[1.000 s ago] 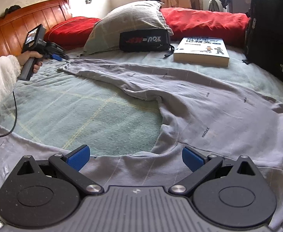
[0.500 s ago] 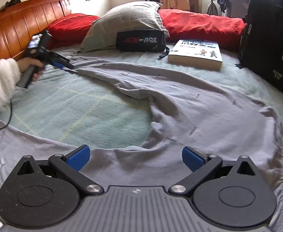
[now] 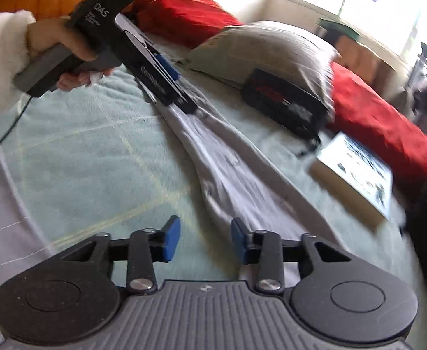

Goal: Fold clothes

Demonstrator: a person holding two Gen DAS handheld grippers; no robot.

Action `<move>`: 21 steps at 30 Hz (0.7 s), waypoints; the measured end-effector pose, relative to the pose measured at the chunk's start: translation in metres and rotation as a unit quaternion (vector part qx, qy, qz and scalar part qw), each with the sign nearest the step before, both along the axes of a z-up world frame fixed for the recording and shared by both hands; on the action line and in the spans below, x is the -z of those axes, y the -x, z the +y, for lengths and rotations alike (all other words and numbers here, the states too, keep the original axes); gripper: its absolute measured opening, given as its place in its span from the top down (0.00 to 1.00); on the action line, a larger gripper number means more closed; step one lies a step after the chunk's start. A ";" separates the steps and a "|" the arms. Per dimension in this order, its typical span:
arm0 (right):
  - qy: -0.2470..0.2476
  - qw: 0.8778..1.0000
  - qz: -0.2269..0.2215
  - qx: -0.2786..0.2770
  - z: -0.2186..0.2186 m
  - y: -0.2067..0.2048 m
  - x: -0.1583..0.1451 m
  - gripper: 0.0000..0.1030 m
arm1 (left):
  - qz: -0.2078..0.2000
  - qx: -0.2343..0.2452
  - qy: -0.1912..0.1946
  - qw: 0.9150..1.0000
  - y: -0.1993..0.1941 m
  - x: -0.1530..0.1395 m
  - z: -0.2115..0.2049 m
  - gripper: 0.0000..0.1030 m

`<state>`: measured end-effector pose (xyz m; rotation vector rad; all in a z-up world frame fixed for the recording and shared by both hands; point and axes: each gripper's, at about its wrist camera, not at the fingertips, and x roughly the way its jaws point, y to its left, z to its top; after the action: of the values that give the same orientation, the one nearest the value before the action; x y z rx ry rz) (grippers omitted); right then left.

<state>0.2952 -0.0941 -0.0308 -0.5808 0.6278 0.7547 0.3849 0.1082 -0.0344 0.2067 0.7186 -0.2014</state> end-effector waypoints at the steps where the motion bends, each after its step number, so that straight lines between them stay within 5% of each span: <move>1: 0.000 1.000 -0.001 -0.010 0.006 -0.007 0.003 0.75 | -0.002 -0.010 -0.004 1.000 0.000 0.004 -0.002 0.22; 10: 0.038 0.997 -0.026 -0.064 0.052 -0.040 0.035 0.80 | 0.022 -0.061 0.047 0.997 -0.006 0.050 0.034 0.22; 15: 0.054 0.996 -0.028 -0.062 0.063 -0.055 0.046 0.81 | 0.016 -0.072 0.066 0.995 -0.003 0.047 0.050 0.22; 18: 0.051 0.997 -0.023 -0.049 0.064 -0.058 0.046 0.96 | 0.012 -0.071 0.076 0.994 -0.001 0.044 0.053 0.22; 21: 0.019 0.998 0.015 -0.058 0.058 -0.058 0.036 0.96 | 0.007 -0.069 0.077 0.995 0.000 0.042 0.053 0.22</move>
<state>0.3531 -0.0362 -0.0669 -0.6457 0.6417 0.8639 0.3851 0.1608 -0.0769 0.0077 0.7257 -0.1253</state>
